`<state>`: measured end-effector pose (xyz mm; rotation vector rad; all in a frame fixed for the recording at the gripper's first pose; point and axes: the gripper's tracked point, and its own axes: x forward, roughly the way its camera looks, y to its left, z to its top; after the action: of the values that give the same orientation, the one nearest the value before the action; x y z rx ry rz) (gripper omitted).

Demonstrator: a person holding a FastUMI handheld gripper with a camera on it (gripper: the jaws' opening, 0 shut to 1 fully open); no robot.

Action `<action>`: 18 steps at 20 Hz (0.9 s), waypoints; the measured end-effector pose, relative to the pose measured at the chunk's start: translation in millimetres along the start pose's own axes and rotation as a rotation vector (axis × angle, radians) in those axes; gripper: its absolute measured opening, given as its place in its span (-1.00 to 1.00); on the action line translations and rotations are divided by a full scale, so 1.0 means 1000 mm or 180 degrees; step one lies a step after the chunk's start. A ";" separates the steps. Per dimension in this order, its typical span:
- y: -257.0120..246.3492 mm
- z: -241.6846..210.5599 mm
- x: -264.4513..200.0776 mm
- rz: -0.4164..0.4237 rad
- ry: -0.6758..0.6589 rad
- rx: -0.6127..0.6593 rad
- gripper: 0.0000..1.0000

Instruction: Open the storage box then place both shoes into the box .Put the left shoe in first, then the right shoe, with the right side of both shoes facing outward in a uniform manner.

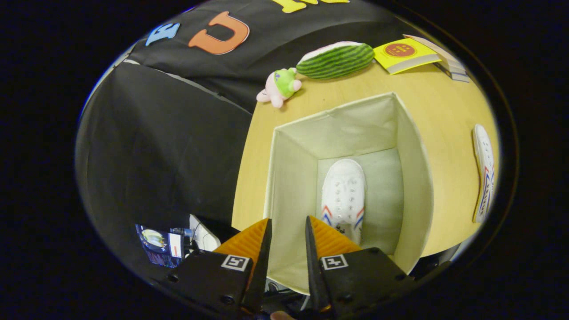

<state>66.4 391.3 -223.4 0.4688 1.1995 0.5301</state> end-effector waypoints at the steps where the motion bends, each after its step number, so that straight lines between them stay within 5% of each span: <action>1: 0.000 0.001 -0.001 -0.0014 -0.0022 -0.0052 0.06; 5: -0.005 0.009 -0.024 -0.0133 -0.0301 -0.0387 0.40; 9: -0.010 0.017 -0.060 -0.0263 -0.0571 -0.0738 0.41; 18: -0.101 0.043 -0.160 -0.1157 -0.0961 -0.1310 0.50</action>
<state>77.8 210.5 -152.3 -0.0258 0.8299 0.3618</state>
